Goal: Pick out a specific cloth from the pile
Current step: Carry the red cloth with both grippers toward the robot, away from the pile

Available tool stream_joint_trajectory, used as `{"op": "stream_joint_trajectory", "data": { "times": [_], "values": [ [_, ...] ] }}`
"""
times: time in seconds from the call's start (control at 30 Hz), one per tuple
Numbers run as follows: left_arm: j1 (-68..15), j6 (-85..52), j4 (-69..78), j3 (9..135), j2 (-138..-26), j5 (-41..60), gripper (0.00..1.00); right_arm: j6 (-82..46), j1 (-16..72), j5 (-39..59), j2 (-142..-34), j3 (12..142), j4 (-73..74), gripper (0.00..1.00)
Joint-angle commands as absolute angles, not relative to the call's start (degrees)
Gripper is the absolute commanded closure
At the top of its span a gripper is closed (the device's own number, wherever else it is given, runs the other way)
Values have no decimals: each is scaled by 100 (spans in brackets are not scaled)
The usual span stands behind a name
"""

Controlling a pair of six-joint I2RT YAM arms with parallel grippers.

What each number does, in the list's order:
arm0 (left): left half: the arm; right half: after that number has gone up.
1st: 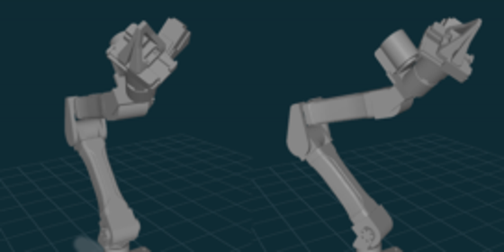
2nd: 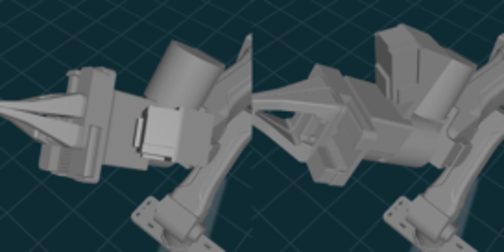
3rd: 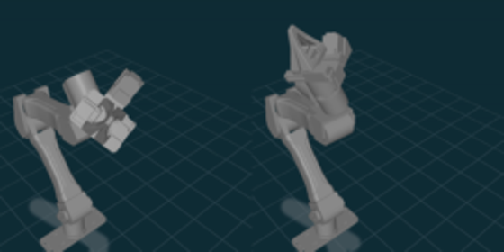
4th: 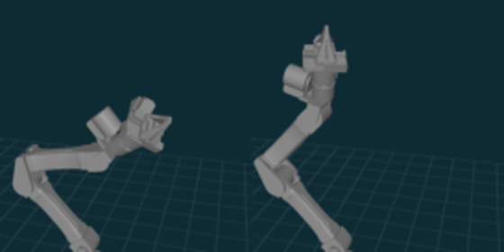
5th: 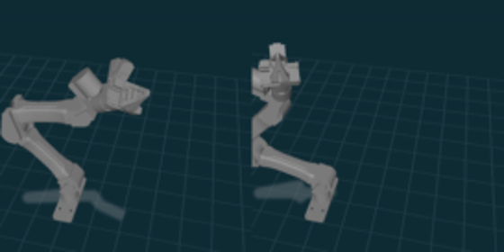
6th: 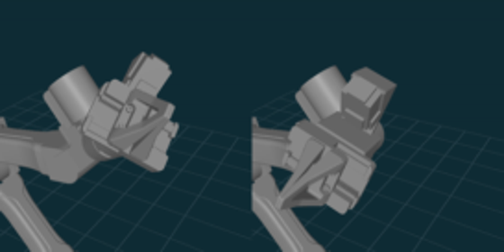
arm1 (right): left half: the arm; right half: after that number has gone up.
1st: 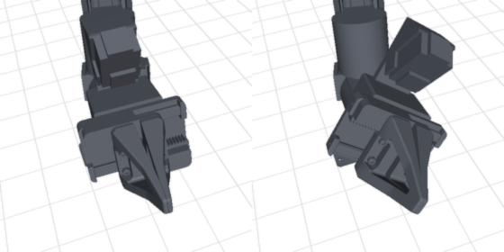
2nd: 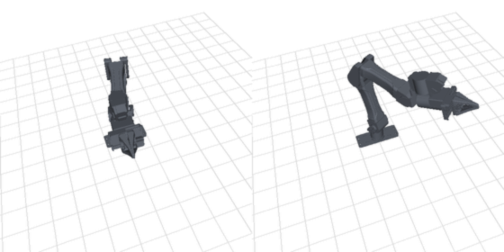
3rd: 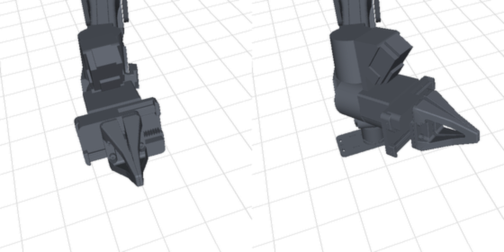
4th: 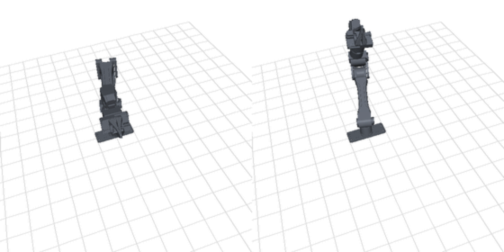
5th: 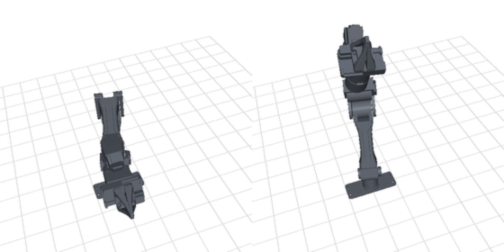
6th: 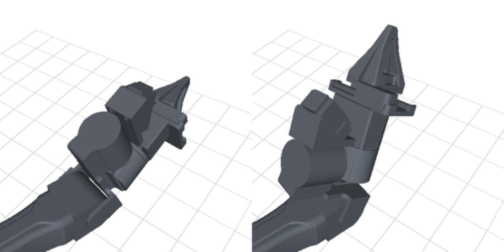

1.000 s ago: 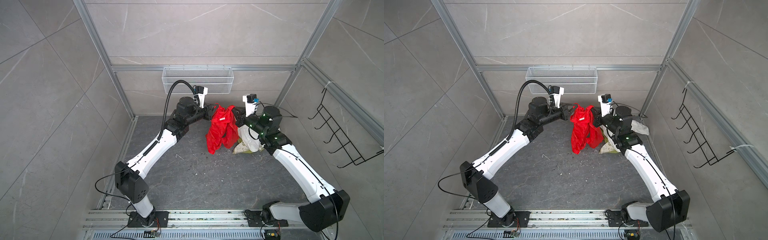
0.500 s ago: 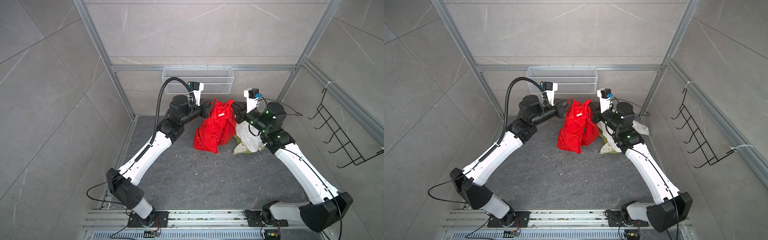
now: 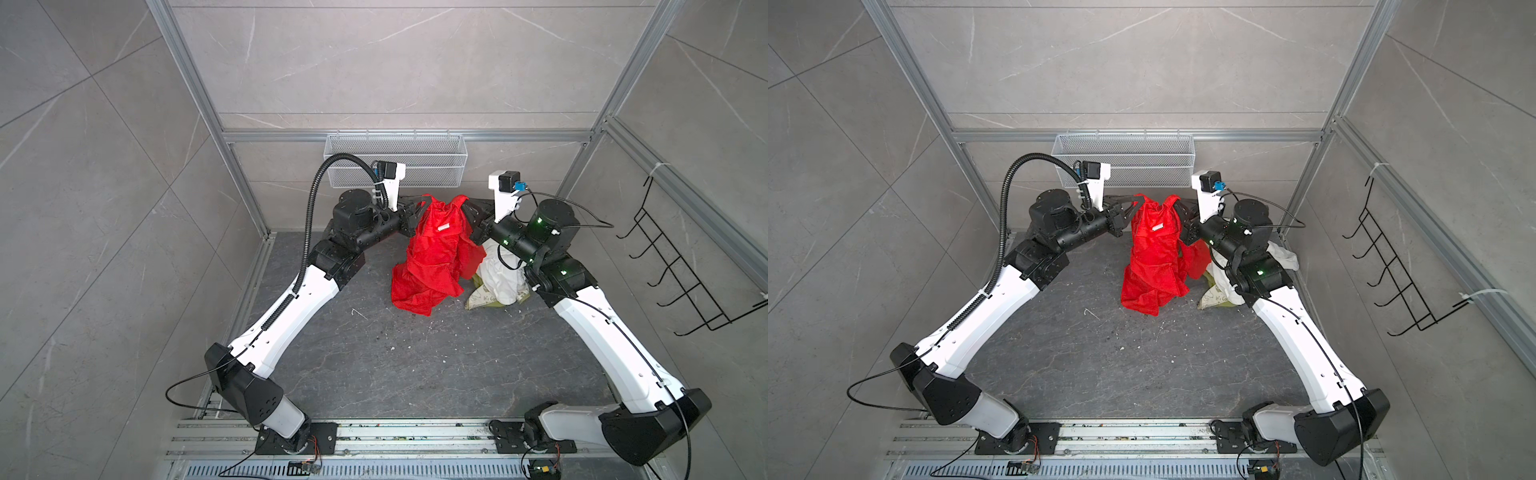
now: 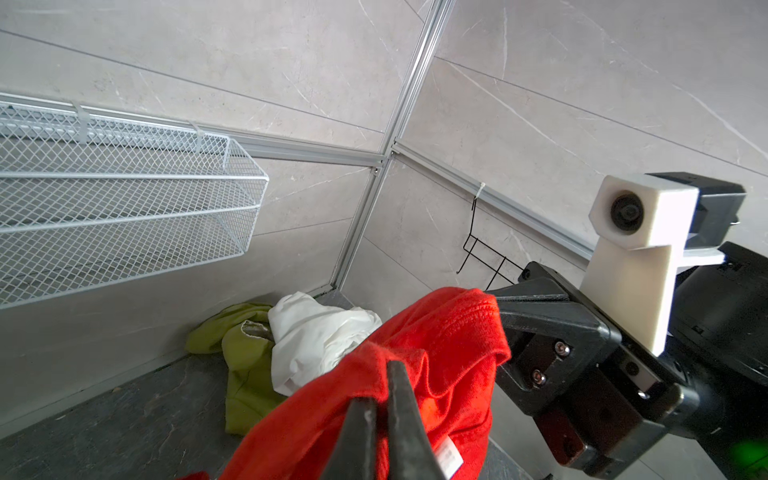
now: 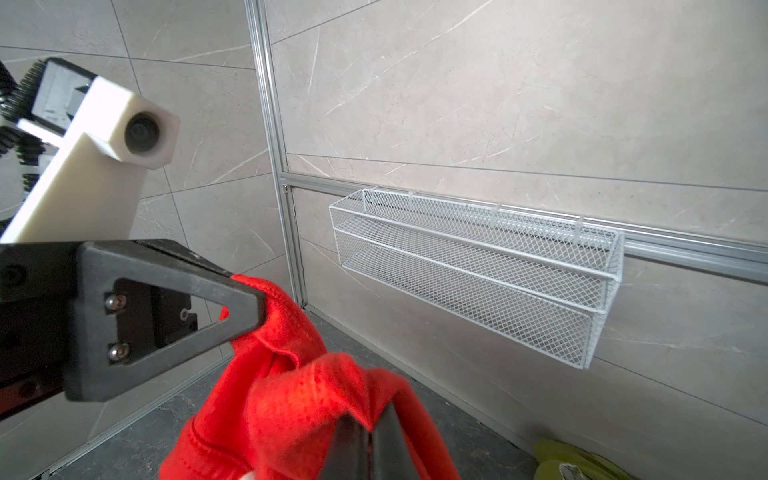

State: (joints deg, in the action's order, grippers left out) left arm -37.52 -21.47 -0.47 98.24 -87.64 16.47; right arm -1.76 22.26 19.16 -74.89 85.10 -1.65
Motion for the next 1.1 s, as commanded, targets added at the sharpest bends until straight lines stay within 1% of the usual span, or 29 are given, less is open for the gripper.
{"op": "stream_joint_trajectory", "data": {
  "times": [0.0, 0.57, 0.9, 1.07],
  "values": [
    [-3864, -1896, 173, 10061, -8327, 1535, 100, -162, 2301, 2017, -7258, 8814, -236, 100],
    [-4711, -1227, -366, 9769, -7443, 870, 100, -221, 2688, 2109, -6750, 9035, -757, 100],
    [-5269, -1076, -628, 9410, -6973, 370, 100, -382, 2808, 2127, -6183, 8655, -881, 100],
    [-5383, -1202, -690, 9114, -6819, 249, 100, -466, 2846, 2180, -5975, 8427, -1060, 100]
  ]
}}
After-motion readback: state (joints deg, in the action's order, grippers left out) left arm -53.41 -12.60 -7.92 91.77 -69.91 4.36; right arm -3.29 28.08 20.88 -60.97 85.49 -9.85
